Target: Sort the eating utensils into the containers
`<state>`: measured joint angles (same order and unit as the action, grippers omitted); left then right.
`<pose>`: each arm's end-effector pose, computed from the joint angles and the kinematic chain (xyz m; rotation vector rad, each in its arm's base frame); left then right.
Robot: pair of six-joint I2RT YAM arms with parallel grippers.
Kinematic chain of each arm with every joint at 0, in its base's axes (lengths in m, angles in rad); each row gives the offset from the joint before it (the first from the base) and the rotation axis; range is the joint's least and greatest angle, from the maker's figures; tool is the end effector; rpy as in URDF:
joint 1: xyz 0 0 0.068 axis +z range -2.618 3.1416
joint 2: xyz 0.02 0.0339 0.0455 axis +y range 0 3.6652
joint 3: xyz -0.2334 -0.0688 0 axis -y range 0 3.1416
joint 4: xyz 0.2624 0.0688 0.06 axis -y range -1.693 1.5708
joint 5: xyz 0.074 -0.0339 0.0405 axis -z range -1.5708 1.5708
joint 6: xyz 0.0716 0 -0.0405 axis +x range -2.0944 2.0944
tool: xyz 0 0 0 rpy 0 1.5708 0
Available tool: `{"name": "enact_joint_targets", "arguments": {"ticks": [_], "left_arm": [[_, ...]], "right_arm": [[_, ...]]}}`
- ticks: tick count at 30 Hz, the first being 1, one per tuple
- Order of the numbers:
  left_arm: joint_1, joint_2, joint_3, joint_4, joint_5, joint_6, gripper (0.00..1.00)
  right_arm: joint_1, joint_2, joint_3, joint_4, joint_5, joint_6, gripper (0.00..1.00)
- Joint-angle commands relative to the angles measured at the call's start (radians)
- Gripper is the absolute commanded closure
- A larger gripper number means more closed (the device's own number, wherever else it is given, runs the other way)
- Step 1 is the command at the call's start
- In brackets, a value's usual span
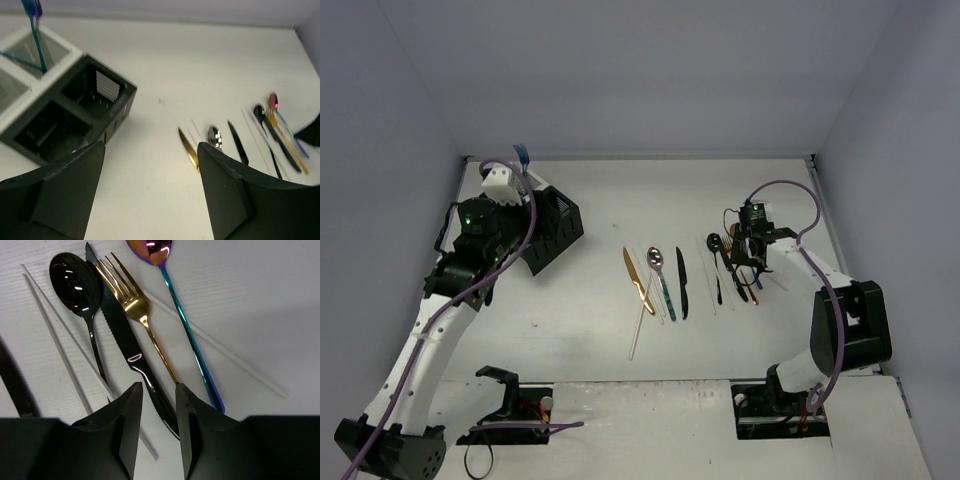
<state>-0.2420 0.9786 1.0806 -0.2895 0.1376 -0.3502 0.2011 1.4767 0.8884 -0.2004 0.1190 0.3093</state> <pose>0.2763 -0.0783 0.3665 0.0052 1.7892 -0.5494 0.3465 0.0620 0.1472 0.1850 2.3478 0.1093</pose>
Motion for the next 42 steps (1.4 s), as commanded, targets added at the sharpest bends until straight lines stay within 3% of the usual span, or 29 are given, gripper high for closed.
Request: {"name": "enact_joint_targets", "arguments": {"ticks": [1, 8, 25, 28, 34, 42], "left_arm": [[0.0, -0.118, -0.058, -0.083, 0.06, 0.039, 0.28], [0.0, -0.157, -0.173, -0.084, 0.063, 0.087, 0.28], [0.0, -0.149, -0.243, -0.051, 0.056, 0.106, 0.28], [0.0, -0.146, -0.246, -0.048, 0.057, 0.106, 0.28], [0.0, -0.14, -0.247, -0.046, 0.07, 0.103, 0.28], [0.0, -0.157, -0.218, -0.046, 0.132, 0.06, 0.28]], "right_arm": [[-0.018, 0.037, 0.051, 0.043, -0.004, -0.104, 0.72], [-0.032, 0.11, 0.073, 0.064, -0.047, -0.178, 0.82], [-0.048, 0.262, 0.101, 0.104, -0.095, -0.222, 0.75], [-0.048, 0.271, 0.101, 0.11, -0.11, -0.225, 0.79], [-0.047, 0.278, 0.096, 0.115, -0.181, -0.23, 1.0], [0.007, 0.156, 0.113, 0.113, -0.103, -0.248, 1.0]]}}
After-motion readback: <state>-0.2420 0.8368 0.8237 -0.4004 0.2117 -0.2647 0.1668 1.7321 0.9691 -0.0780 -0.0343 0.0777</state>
